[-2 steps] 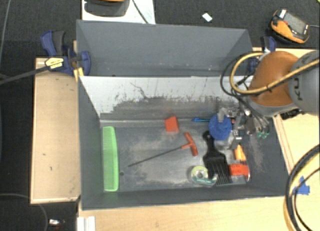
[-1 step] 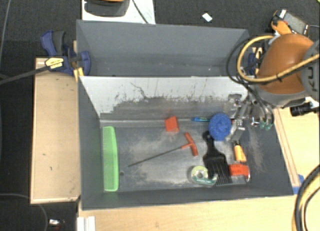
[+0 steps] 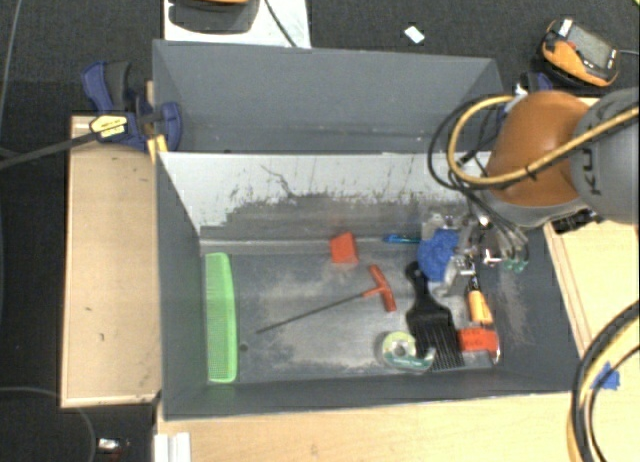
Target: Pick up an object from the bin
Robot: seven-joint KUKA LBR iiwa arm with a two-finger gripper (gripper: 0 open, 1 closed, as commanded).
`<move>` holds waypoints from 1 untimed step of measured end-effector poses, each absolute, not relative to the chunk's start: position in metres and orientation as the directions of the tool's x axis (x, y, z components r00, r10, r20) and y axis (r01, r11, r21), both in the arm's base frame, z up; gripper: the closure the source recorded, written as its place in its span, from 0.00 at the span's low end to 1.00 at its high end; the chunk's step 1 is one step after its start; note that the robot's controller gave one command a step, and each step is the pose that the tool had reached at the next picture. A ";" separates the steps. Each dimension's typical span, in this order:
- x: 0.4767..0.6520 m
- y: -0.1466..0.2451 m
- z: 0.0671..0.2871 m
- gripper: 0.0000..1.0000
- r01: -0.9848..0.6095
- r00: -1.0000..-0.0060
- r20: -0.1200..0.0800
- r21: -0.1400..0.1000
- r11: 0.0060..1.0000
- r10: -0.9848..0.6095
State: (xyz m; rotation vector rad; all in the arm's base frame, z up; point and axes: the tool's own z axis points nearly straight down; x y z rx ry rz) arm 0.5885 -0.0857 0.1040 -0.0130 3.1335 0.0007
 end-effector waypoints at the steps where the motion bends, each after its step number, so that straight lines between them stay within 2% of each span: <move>1: 0.586 -0.088 0.080 0.00 0.371 -0.928 -0.020 0.011 0.929 0.371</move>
Offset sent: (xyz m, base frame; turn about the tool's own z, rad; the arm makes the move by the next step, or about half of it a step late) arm -0.0045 -0.0066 -0.0340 0.3654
